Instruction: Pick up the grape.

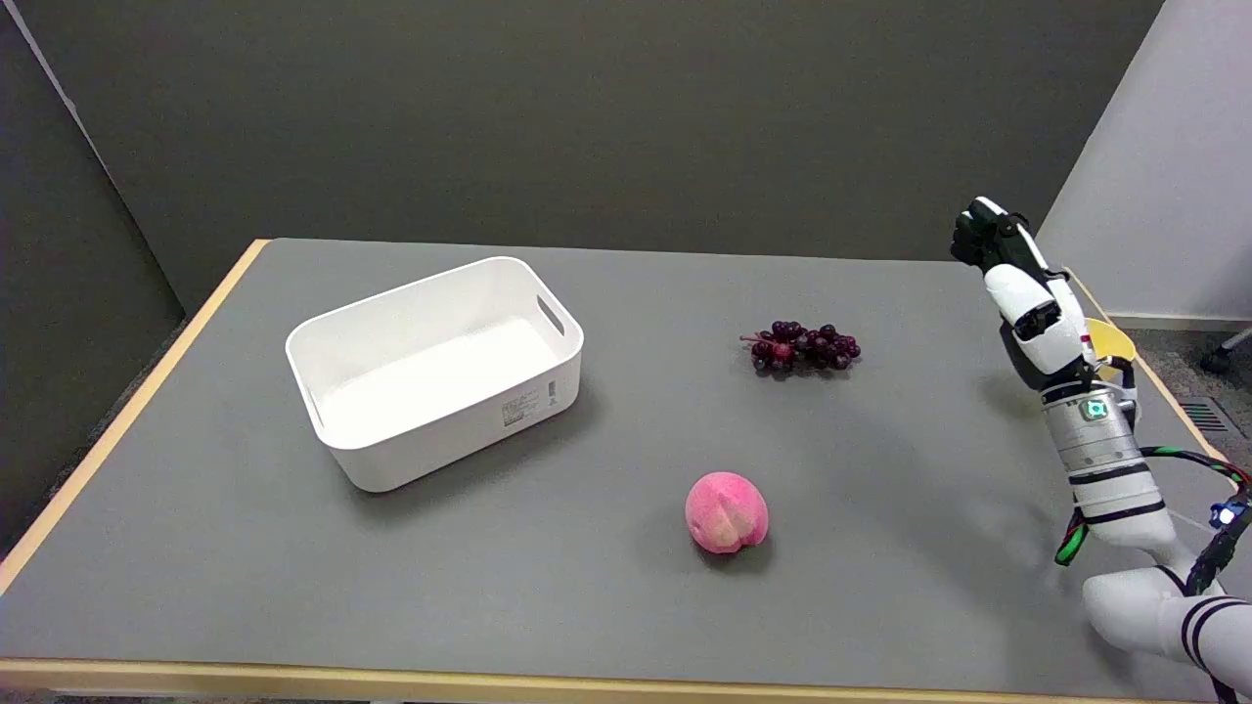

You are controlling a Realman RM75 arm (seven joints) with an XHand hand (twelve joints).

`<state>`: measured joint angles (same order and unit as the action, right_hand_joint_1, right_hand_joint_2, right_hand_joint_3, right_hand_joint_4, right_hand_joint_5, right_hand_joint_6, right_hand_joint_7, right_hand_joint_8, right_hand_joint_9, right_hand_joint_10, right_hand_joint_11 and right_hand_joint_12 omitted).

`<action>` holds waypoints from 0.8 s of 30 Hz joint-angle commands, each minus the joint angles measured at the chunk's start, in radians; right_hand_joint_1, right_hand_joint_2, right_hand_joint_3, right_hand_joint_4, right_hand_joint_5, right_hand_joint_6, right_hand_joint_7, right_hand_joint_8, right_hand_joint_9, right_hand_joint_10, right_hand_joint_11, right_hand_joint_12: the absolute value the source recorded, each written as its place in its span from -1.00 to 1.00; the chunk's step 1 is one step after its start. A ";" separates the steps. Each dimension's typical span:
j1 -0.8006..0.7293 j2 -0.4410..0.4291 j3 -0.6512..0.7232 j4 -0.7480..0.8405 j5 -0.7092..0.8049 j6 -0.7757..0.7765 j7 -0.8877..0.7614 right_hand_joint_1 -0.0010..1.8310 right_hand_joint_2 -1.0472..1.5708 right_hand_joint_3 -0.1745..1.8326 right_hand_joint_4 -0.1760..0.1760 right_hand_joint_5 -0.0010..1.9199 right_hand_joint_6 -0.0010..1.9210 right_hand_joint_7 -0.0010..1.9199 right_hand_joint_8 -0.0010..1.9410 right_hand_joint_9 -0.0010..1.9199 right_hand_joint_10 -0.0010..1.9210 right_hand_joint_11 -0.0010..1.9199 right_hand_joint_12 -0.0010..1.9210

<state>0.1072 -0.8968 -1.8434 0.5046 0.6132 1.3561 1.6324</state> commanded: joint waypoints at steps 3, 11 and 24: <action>-0.025 0.016 0.023 0.020 -0.031 0.017 -0.190 -0.68 0.32 0.15 -0.04 -0.89 -0.61 -0.82 -0.67 -0.94 -0.33 -1.00 -0.25; -0.039 0.030 0.049 0.085 -0.100 -0.078 -0.582 -0.55 0.29 0.12 -0.41 -0.83 -0.54 -0.78 -0.59 -0.91 -0.25 -1.00 -0.21; -0.076 0.016 0.086 0.419 0.008 -0.559 -0.973 -0.44 0.27 0.10 -0.84 -0.80 -0.47 -0.73 -0.48 -0.86 -0.17 -1.00 -0.05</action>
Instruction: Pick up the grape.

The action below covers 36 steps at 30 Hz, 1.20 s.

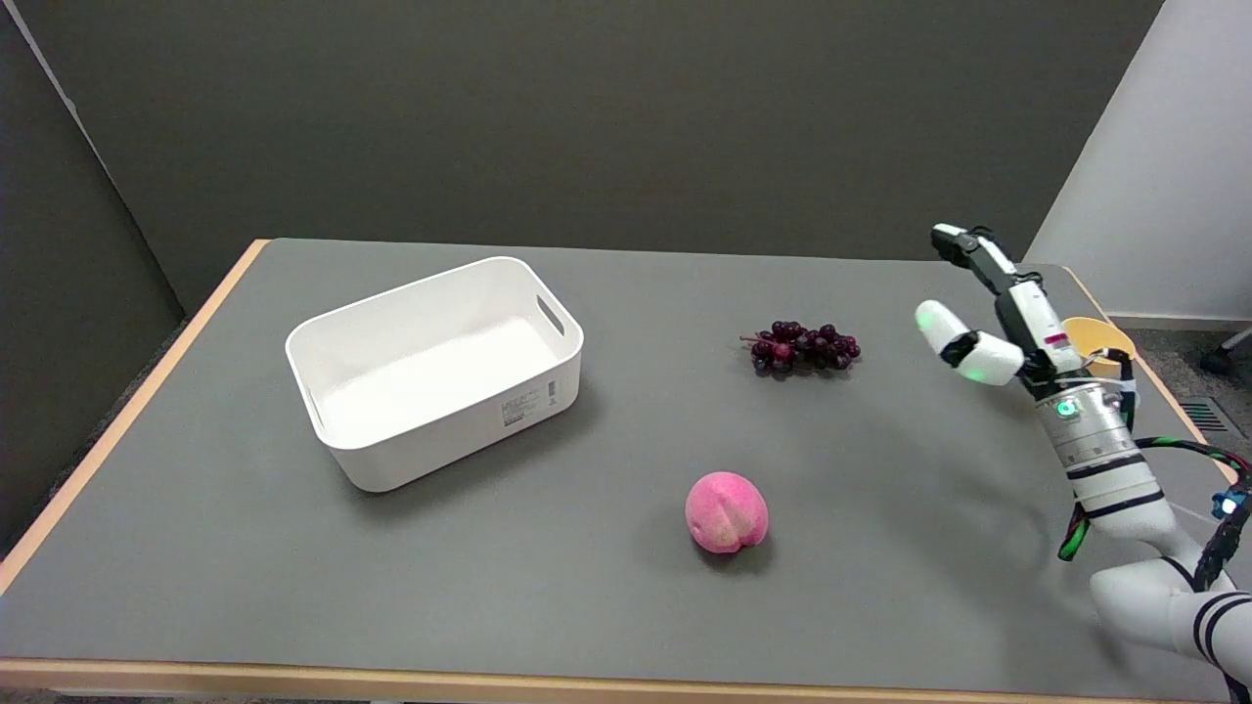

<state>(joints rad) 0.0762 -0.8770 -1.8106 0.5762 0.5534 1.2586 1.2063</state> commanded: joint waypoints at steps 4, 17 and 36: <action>-0.040 -0.033 0.072 0.535 0.244 -0.669 -0.868 -0.43 0.27 0.10 -0.83 -0.79 -0.47 -0.72 -0.46 -0.84 -0.15 -1.00 -0.03; 0.073 -0.128 -0.086 0.659 0.811 -0.732 -1.683 -0.43 0.26 0.10 -0.84 -0.79 -0.46 -0.70 -0.44 -0.80 -0.12 -1.00 0.04; -0.020 -0.135 -0.281 0.744 1.063 -0.543 -1.769 -0.44 0.26 0.10 -0.86 -0.79 -0.46 -0.73 -0.46 -0.83 -0.15 -1.00 0.06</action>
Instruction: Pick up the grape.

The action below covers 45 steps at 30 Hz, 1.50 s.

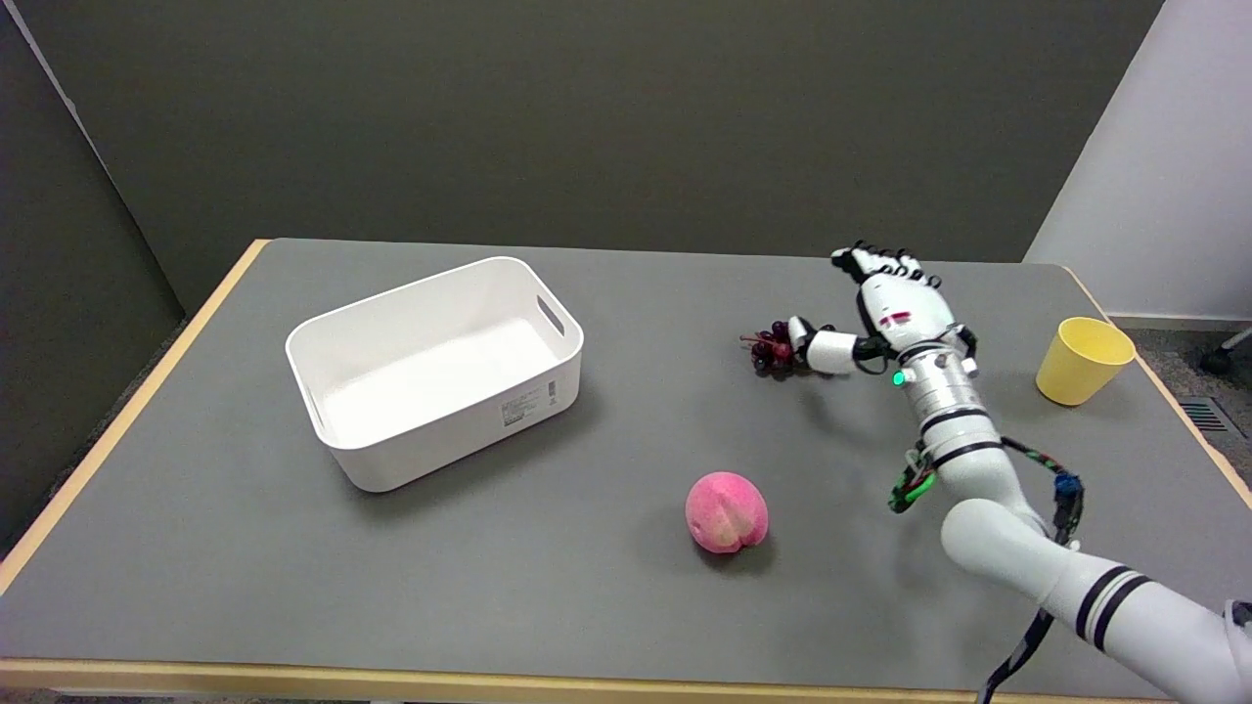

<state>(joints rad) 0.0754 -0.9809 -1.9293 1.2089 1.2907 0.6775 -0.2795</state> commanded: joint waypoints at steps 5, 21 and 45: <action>-0.010 -0.030 -0.153 0.097 0.355 0.016 -0.279 -0.45 0.26 0.10 -0.86 -0.79 -0.47 -0.74 -0.46 -0.84 -0.15 -1.00 0.06; 0.202 -0.058 -0.188 -0.152 0.361 -0.211 -0.273 -0.44 0.26 0.10 -0.83 -0.79 -0.47 -0.72 -0.46 -0.82 -0.14 -1.00 0.06; 0.188 -0.062 -0.181 -0.140 0.001 -0.131 -0.089 -0.17 0.67 -0.17 0.15 -0.49 1.00 -0.41 1.00 -0.02 1.00 -0.54 1.00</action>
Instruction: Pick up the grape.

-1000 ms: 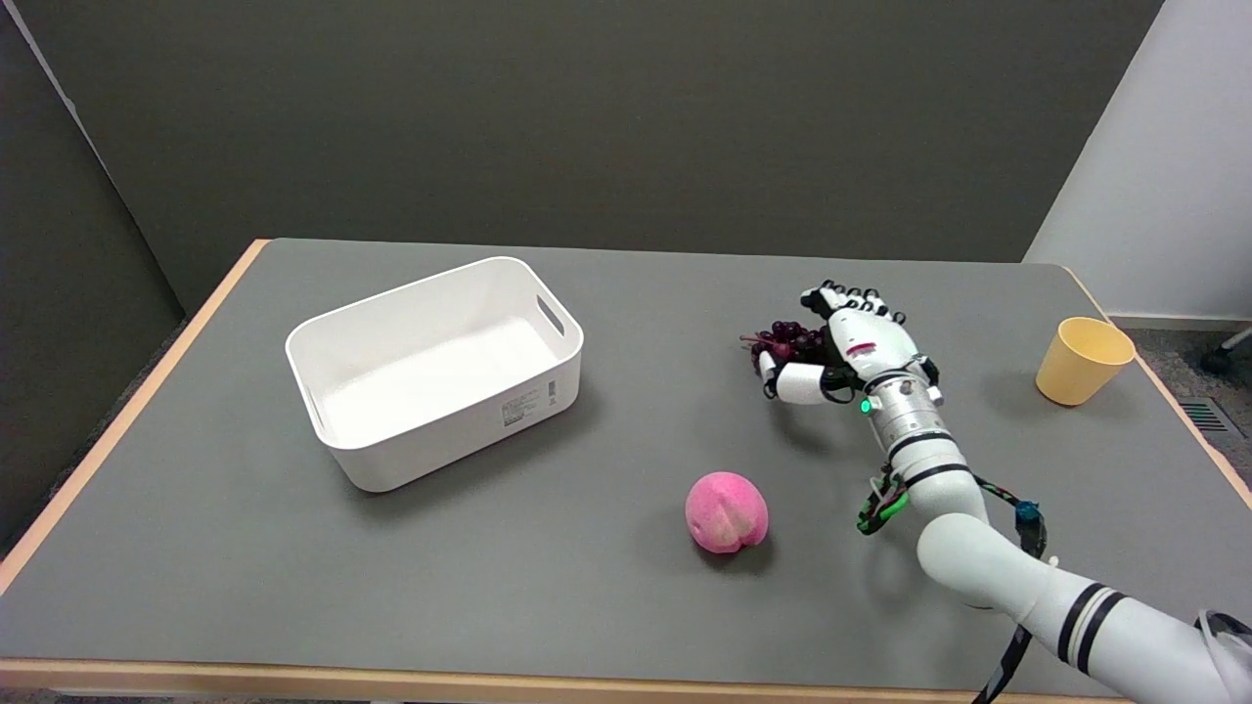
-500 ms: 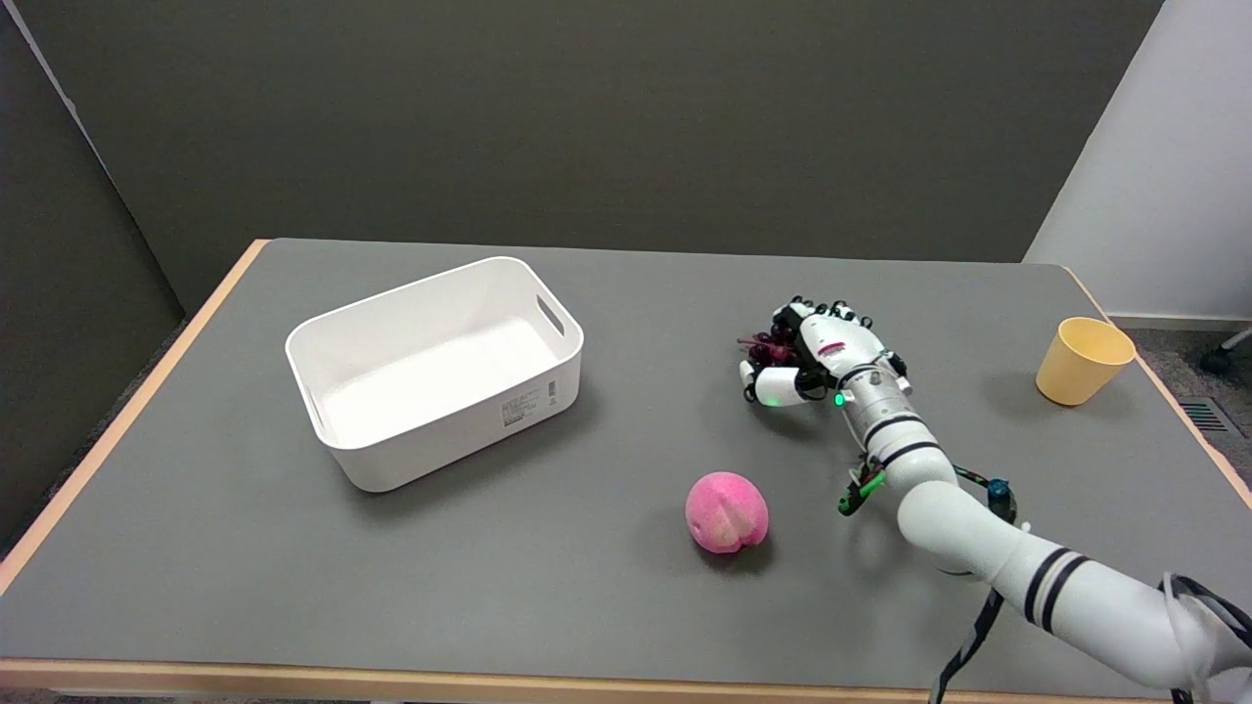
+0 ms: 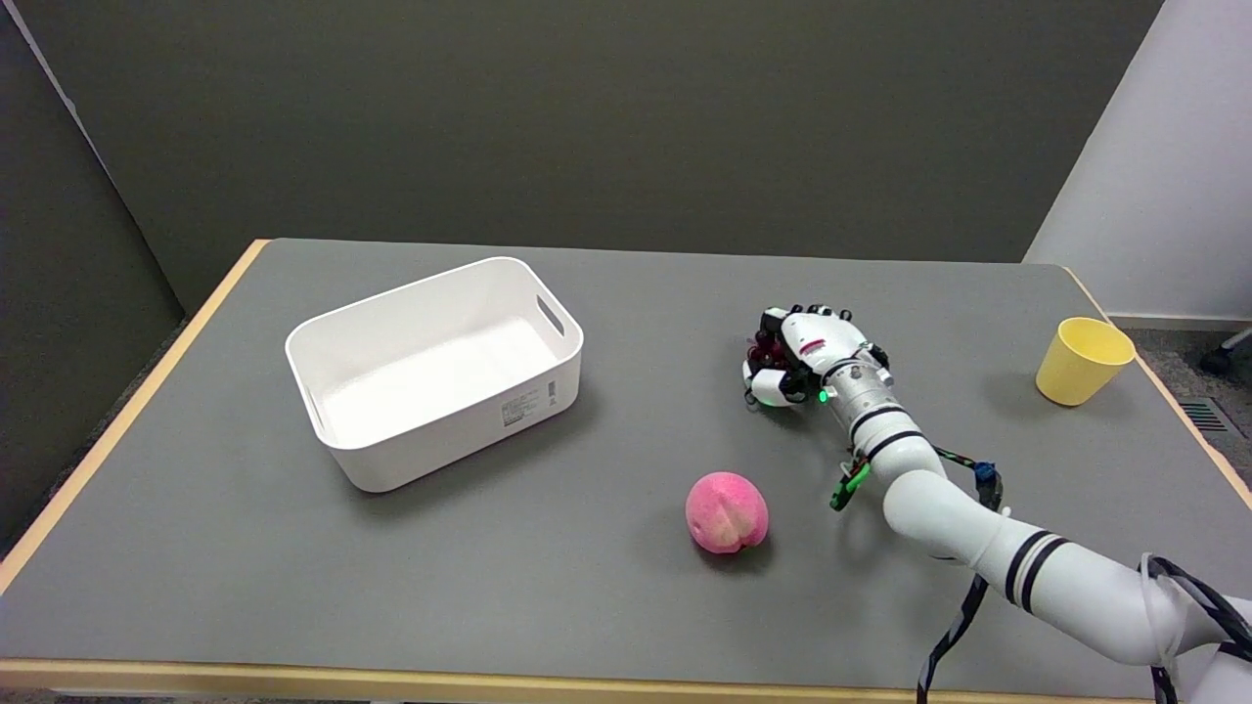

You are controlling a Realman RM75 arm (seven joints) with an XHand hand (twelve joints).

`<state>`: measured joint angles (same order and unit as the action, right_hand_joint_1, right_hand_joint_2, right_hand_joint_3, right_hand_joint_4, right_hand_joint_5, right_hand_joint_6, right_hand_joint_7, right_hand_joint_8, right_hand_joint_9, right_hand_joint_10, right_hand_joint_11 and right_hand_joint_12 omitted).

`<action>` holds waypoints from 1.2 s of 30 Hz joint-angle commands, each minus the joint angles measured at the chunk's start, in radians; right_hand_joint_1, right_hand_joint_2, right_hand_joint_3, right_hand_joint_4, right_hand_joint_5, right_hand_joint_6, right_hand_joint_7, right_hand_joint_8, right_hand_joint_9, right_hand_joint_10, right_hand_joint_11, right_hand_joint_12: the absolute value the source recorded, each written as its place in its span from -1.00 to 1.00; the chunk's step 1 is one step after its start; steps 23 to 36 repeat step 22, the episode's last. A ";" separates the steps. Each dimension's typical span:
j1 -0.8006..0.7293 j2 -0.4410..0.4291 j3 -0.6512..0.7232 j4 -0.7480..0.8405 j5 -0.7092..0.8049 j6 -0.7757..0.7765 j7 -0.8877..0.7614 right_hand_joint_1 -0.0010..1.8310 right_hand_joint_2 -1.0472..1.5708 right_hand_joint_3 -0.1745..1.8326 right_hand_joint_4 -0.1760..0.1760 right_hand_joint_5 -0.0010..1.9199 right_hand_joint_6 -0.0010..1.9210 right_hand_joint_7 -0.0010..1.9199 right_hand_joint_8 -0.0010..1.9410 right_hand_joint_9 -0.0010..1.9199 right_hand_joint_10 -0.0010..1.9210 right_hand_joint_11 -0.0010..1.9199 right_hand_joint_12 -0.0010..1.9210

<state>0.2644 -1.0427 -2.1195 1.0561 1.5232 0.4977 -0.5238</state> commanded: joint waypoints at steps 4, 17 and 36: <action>0.002 0.007 0.023 0.077 -0.295 0.078 0.195 -0.17 0.67 -0.18 0.13 -0.49 1.00 -0.34 1.00 0.06 1.00 -0.44 1.00; 0.265 -0.015 -0.075 0.287 -0.597 0.099 0.329 -0.16 0.67 -0.17 0.03 -0.49 1.00 -0.24 1.00 0.13 1.00 -0.20 1.00; 0.405 -0.094 -0.218 0.224 -0.600 0.087 0.381 -0.15 0.67 -0.17 -0.03 -0.49 1.00 -0.23 1.00 0.13 1.00 -0.21 1.00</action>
